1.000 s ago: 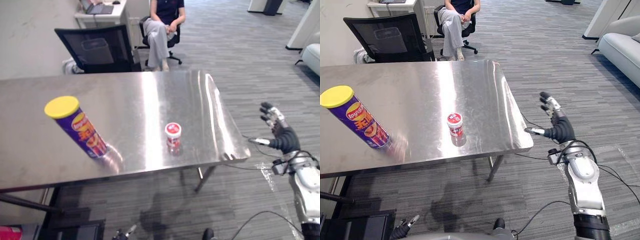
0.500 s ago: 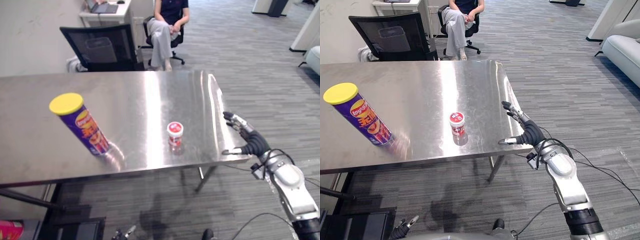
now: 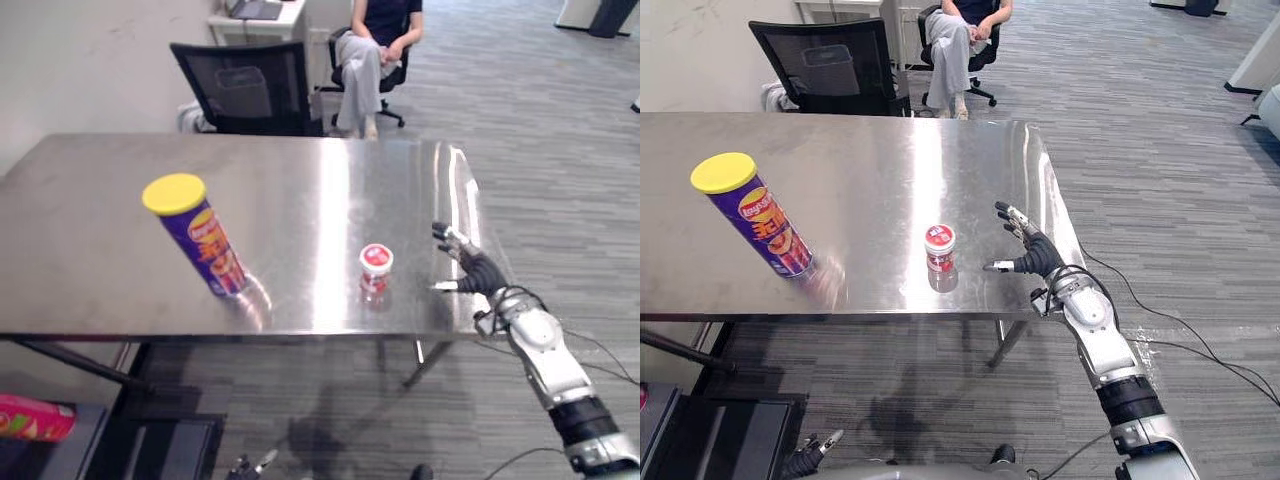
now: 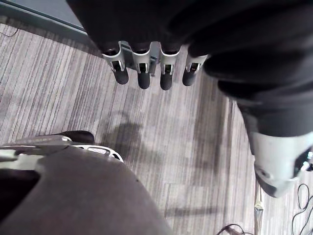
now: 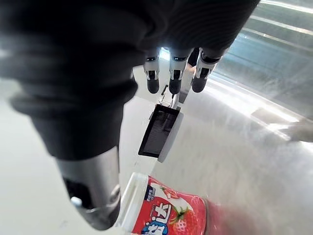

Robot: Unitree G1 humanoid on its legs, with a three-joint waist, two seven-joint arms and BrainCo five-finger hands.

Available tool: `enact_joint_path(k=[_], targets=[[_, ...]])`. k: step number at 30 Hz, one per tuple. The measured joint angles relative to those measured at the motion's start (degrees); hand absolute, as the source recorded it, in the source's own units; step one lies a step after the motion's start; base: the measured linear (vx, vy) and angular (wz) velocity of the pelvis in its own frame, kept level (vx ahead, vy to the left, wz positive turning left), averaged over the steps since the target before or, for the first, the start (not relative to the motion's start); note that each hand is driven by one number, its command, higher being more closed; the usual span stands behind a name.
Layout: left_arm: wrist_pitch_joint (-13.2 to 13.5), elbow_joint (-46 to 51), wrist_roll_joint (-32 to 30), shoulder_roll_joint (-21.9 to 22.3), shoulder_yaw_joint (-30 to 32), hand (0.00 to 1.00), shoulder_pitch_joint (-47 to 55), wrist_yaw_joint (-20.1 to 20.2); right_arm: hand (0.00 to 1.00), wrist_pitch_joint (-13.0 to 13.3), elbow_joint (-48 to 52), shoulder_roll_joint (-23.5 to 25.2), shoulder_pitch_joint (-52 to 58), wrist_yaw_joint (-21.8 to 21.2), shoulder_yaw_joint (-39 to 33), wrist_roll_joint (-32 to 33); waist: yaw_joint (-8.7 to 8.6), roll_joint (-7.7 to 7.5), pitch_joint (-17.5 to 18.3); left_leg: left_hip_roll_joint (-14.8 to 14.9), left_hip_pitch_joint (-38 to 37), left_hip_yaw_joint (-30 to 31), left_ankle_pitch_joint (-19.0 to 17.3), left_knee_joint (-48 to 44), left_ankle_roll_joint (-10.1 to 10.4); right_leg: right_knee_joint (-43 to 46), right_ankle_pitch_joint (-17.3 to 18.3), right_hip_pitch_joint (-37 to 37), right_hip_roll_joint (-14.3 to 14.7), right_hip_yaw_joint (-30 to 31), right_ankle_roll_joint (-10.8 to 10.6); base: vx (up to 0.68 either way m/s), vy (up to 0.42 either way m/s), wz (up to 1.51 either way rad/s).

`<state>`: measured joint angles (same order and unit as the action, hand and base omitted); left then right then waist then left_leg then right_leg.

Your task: Put the gum and the chips on the shelf.

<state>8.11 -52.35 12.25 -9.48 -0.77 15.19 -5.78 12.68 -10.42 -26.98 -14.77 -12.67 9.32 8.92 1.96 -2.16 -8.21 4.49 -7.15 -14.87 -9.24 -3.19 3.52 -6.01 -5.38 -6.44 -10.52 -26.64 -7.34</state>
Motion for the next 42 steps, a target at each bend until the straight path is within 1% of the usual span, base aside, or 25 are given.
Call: enact_joint_path(k=[2, 5, 9, 11, 14, 19, 22, 26, 29, 32, 37, 42], targets=[[0.0, 0.0, 0.0, 0.0, 0.0, 0.00, 0.3, 0.0, 0.00, 0.2, -1.2, 1.4, -0.9, 0.0, 0.4, 0.0, 0.36, -0.05, -0.2, -0.1, 0.0, 0.1, 0.2, 0.0, 0.0, 0.0, 0.0, -0.1, -0.2, -0.1, 0.0, -0.04, -0.002, 0.03], [0.0, 0.5, 0.0, 0.1, 0.0, 0.00, 0.6, 0.0, 0.00, 0.5, -2.0, 1.8, -1.9, 0.0, 1.1, -0.1, 0.69, -0.05, -0.6, -0.5, 0.1, 0.4, 0.5, 0.2, -0.2, 0.0, -0.1, -0.2, -0.5, -0.4, -0.2, -0.04, 0.002, 0.05], [0.0, 0.6, -0.1, 0.0, 0.1, 0.00, 0.8, 0.2, 0.00, 0.6, -2.0, 3.2, -2.0, -0.3, 2.7, -0.2, 0.72, -0.16, -0.8, -0.8, 0.1, 1.1, 1.5, 1.3, -0.4, 0.0, -0.4, -0.1, -0.7, -1.1, 0.0, -0.05, 0.001, 0.10], [0.0, 1.0, -0.1, 0.0, 0.1, 0.00, 0.8, 0.6, 0.00, 0.6, -2.0, 3.9, -2.1, -0.4, 3.3, -0.2, 1.35, -0.25, -0.9, -0.9, 0.0, 1.2, 2.2, 2.2, -0.4, 0.0, -0.6, 0.2, -0.7, -1.2, 0.2, -0.05, -0.008, 0.05], [0.0, 1.0, 0.0, 0.0, 0.1, 0.00, 0.9, 0.9, 0.00, 0.5, -2.8, 4.4, -3.5, -0.4, 5.3, -0.2, 1.43, -0.28, -0.9, -1.0, 0.1, 1.3, 2.4, 2.2, -0.3, 0.0, -0.6, 0.2, -0.7, -1.3, 0.1, -0.05, -0.005, 0.01], [0.0, 1.0, -0.1, -0.1, 0.0, 0.00, 0.9, 1.0, 0.00, 0.5, -4.8, 5.5, -4.4, 0.1, 5.3, -0.5, 1.76, -0.32, -0.9, -1.2, -0.1, 1.7, 3.6, 3.7, -0.4, 0.0, -0.7, 0.3, -0.8, -1.7, 0.1, -0.03, 0.001, 0.06], [0.0, 1.0, -0.1, -0.1, 0.0, 0.00, 0.9, 1.0, 0.00, 0.4, -7.1, 5.5, -5.0, 1.4, 5.7, -2.2, 2.06, -0.32, -0.9, -1.3, -0.1, 1.9, 3.7, 3.8, -0.5, 0.0, -0.7, 0.3, -0.8, -1.9, 0.1, 0.00, 0.001, 0.01], [0.0, 1.0, -0.1, -0.1, 0.1, 0.00, 0.9, 1.0, 0.00, 0.3, -9.6, 5.6, -5.8, 3.6, 5.9, -2.2, 2.25, -0.30, -1.0, -1.4, 0.1, 2.8, 3.7, 3.8, -0.5, 0.0, -0.8, 0.1, -0.9, -2.7, 0.0, 0.00, 0.005, 0.08], [0.0, 1.0, -0.1, 0.0, 0.1, 0.00, 0.9, 1.0, 0.00, 0.2, -11.6, 5.7, -6.9, 4.8, 5.8, -2.2, 2.92, -0.20, -1.0, -1.5, 0.1, 3.0, 3.7, 3.8, -0.5, 0.0, -0.8, 0.0, -1.0, -2.9, 0.0, 0.00, 0.004, 0.04], [0.0, 1.1, -0.1, 0.1, 0.1, 0.00, 0.9, 1.0, 0.00, 0.2, -13.3, 6.3, -8.2, 5.9, 5.6, -2.2, 3.08, -0.10, -1.3, -1.8, 0.1, 3.3, 3.8, 3.8, -0.7, 0.0, -0.8, -0.2, -1.2, -3.2, 0.0, -0.01, 0.008, 0.06], [0.0, 1.5, -0.1, 0.2, 0.1, 0.00, 0.9, 1.0, 0.00, 0.3, -14.2, 7.6, -8.9, 6.3, 5.3, -2.2, 3.21, -0.21, -2.3, -2.0, 0.1, 3.9, 4.1, 3.8, -0.9, 0.0, -0.8, -0.6, -1.5, -3.8, -0.1, -0.02, 0.007, 0.07], [0.0, 1.8, -0.1, 0.2, 0.1, 0.00, 0.9, 1.0, 0.00, 0.5, -15.4, 7.9, -10.9, 6.3, 5.0, -2.2, 3.42, 0.13, -2.9, -2.1, 0.3, 4.5, 4.5, 4.2, -1.0, 0.0, -0.8, -0.7, -1.5, -4.3, -0.1, -0.01, 0.001, 0.06]])
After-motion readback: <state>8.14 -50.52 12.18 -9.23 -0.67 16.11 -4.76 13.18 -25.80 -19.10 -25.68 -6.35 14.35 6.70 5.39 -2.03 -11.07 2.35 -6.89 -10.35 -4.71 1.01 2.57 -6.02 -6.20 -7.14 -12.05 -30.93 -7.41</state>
